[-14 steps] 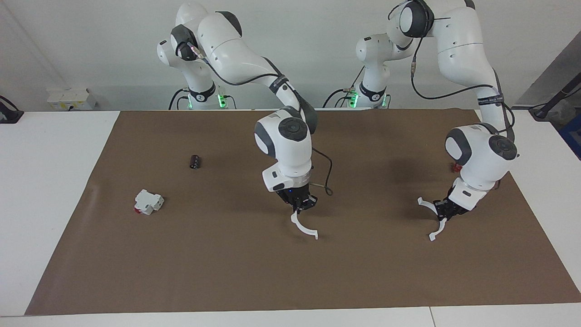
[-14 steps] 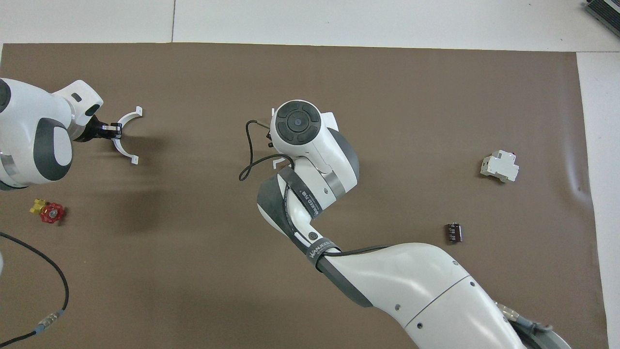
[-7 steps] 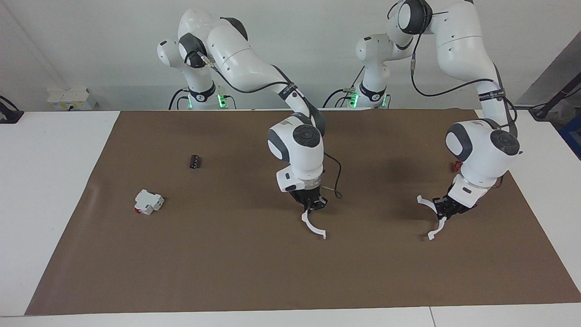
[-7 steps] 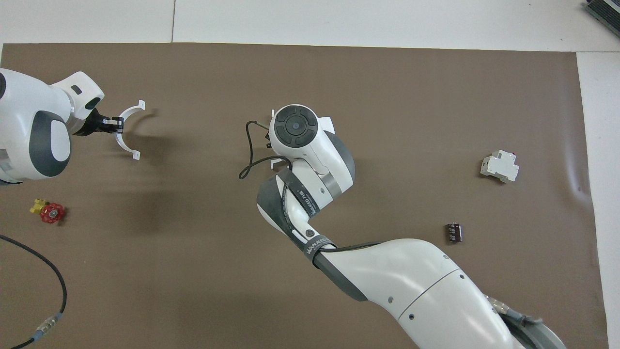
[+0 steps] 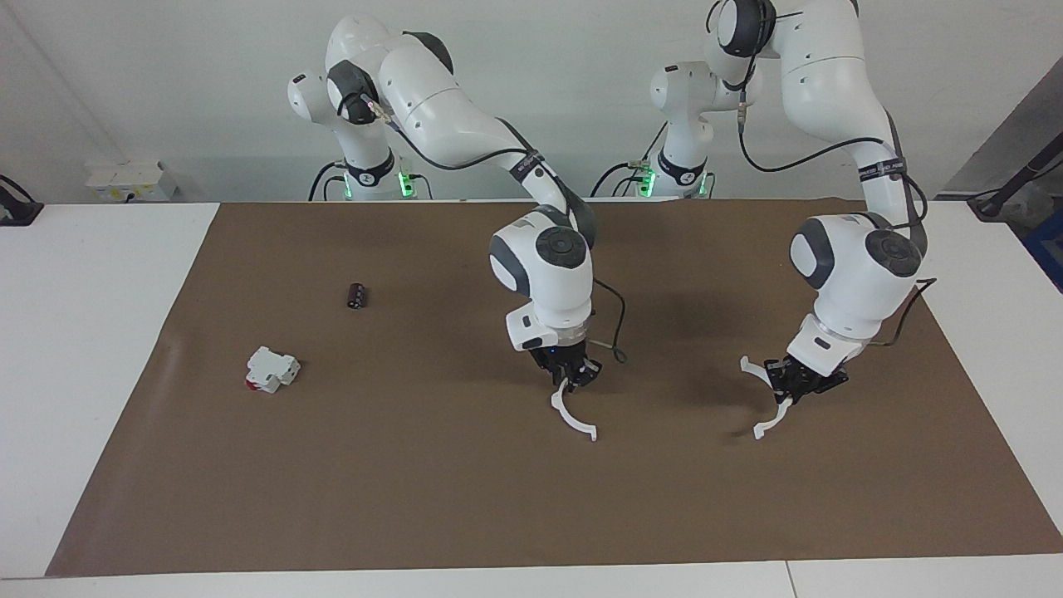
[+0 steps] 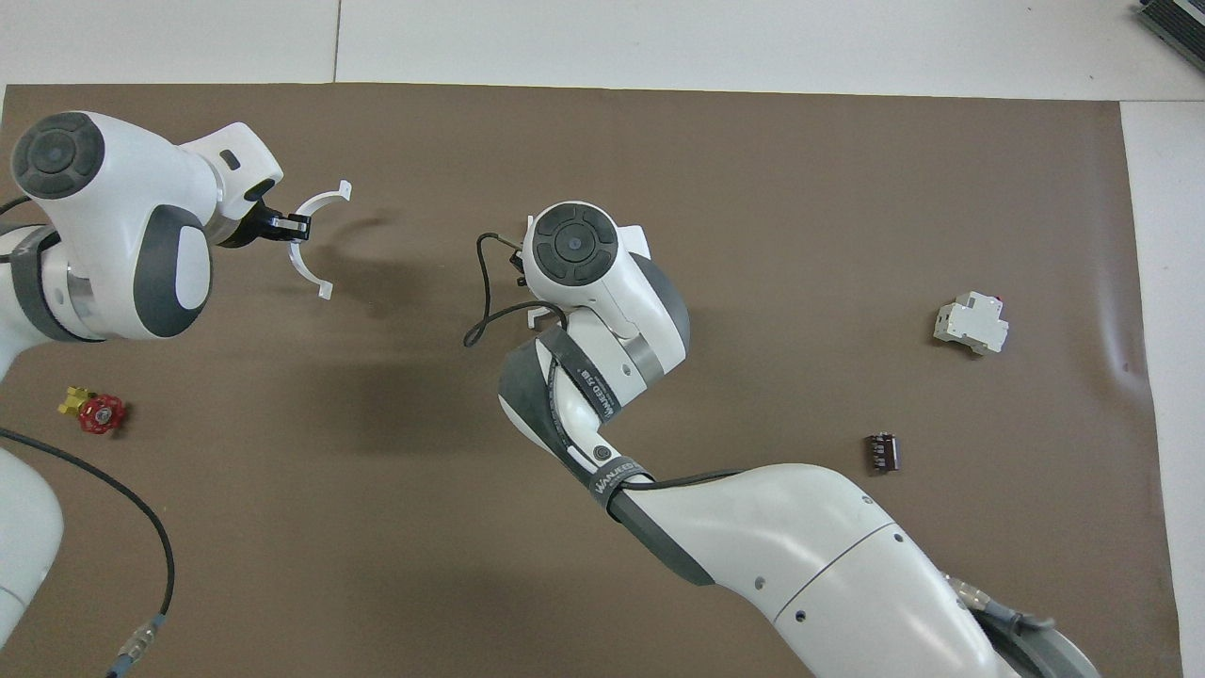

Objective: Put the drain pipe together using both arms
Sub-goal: 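Bring both clamp halves together between the left and right grippers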

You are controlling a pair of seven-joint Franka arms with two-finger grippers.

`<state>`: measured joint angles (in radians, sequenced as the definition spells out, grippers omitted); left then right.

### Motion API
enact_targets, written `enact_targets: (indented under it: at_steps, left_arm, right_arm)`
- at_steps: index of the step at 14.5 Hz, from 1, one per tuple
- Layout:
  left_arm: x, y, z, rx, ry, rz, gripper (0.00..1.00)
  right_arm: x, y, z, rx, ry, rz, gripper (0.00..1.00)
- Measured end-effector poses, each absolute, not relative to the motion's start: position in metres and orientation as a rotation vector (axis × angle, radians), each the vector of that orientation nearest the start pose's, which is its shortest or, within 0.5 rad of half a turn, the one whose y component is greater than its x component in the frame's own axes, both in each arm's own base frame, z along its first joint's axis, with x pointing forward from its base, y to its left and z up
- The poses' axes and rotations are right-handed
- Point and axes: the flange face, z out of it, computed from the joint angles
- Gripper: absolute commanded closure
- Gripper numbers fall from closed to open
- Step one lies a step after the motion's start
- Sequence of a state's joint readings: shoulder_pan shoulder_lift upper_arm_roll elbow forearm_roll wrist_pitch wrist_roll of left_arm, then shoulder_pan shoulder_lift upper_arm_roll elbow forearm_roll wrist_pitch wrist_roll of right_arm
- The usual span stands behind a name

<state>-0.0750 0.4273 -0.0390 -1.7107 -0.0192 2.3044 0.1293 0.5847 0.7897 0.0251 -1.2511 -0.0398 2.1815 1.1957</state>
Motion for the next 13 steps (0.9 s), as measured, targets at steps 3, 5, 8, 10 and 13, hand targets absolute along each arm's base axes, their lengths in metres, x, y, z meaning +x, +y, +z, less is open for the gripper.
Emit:
enact_targets:
  at_steps: [3, 5, 8, 10, 13]
  left_arm:
    - [0.671, -0.117, 0.363, -3.129, 0.442, -0.279, 1.00]
    - [0.665, -0.148, 0.358, -3.135, 0.452, -0.266, 1.00]
    - [0.655, -0.201, 0.341, -3.149, 0.428, -0.231, 1.00]
    - [0.650, -0.227, 0.332, -3.155, 0.388, -0.214, 1.00]
    - [0.644, -0.250, 0.320, -3.149, 0.347, -0.193, 1.00]
  right_arm:
    - [0.633, 0.432, 0.310, -2.911, 0.851, -0.161, 0.23]
    - [0.639, 0.424, 0.326, -2.950, 0.806, -0.141, 0.23]
    - [0.659, 0.388, 0.381, -2.992, 0.712, -0.144, 0.23]
    - [0.670, 0.346, 0.426, -3.016, 0.643, -0.137, 0.22]
    - [0.677, 0.278, 0.491, -3.048, 0.537, -0.122, 0.22]
